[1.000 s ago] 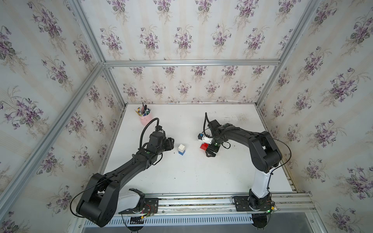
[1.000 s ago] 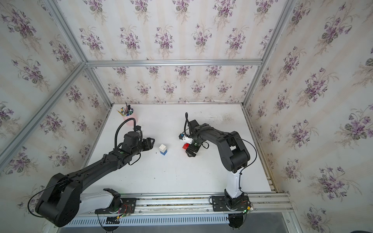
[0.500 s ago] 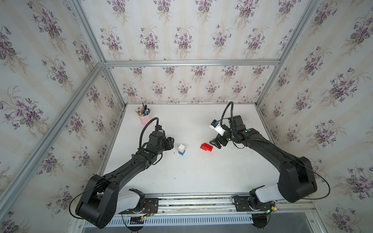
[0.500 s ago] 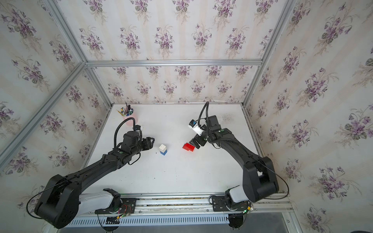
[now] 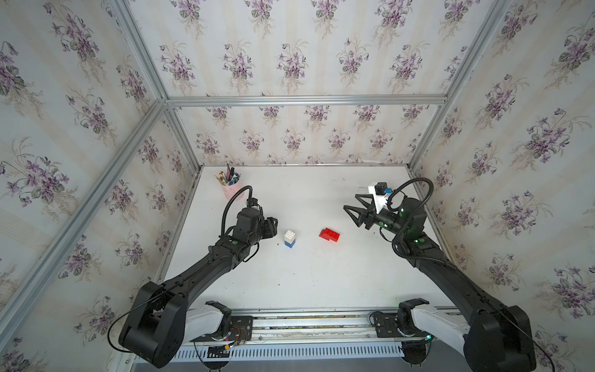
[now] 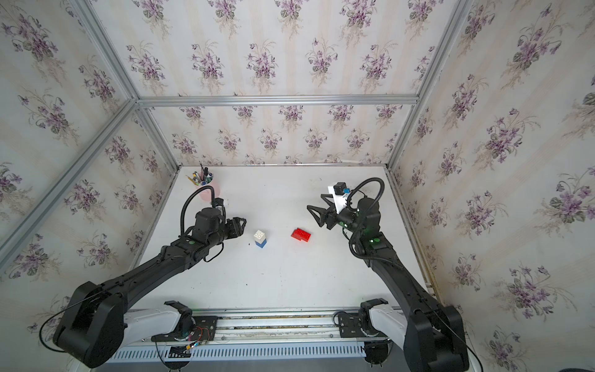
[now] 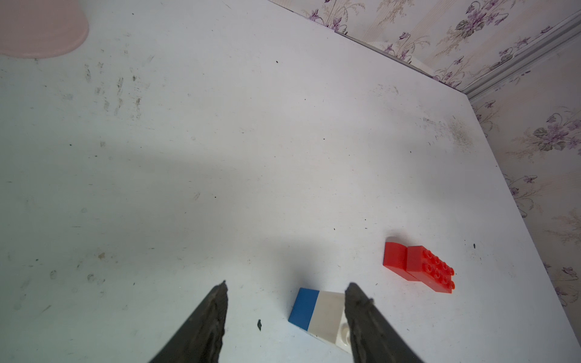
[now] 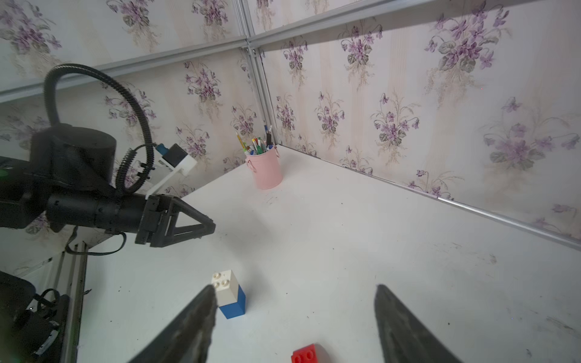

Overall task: Assemble the letter r with lego
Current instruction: Adjust the lego brick at the center of the board.

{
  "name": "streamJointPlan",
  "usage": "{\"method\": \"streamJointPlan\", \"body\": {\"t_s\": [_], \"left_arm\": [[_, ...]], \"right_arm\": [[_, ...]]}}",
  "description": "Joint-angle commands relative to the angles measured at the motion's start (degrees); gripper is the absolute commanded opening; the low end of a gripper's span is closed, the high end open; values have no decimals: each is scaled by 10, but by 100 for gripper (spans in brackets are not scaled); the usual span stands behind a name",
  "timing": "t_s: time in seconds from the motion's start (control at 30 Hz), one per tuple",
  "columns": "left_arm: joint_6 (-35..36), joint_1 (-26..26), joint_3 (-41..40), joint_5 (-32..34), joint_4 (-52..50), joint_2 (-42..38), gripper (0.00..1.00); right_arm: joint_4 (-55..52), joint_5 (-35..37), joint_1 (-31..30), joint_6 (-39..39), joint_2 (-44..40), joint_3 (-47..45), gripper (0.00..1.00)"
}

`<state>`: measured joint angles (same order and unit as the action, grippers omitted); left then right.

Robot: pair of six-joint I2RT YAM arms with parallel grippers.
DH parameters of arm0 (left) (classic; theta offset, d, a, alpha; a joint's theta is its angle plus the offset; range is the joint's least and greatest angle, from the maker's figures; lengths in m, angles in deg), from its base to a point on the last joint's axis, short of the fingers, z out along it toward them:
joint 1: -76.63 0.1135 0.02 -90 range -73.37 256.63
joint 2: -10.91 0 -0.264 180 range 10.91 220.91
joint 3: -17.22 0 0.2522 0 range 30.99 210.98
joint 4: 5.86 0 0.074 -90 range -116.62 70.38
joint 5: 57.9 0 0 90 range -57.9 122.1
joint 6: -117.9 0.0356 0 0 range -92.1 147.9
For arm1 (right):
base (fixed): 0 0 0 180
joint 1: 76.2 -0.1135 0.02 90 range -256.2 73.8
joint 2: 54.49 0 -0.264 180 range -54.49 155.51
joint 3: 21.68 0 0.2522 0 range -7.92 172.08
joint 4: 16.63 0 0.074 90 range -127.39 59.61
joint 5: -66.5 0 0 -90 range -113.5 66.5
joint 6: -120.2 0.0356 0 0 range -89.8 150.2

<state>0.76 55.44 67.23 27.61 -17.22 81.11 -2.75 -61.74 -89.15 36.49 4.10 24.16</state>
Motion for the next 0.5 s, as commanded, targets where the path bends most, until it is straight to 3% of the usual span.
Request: {"method": "streamJointPlan", "body": {"t_s": [0.0, 0.03, 0.17, 0.33, 0.47], "left_arm": [[-9, 1, 6, -3, 1, -1, 62], [-9, 1, 7, -5, 2, 0, 62], [-10, 1, 9, -11, 5, 7, 62], [-14, 1, 10, -16, 2, 11, 61], [-15, 0, 8, -12, 0, 4, 61]], "right_arm": [[167, 82, 1, 126, -45, -50, 0], [137, 104, 1, 137, -49, -44, 0], [-16, 37, -8, 48, -14, 11, 0], [-84, 117, -22, 54, 49, 32, 0], [-154, 125, -47, 24, 131, 74, 0]]}}
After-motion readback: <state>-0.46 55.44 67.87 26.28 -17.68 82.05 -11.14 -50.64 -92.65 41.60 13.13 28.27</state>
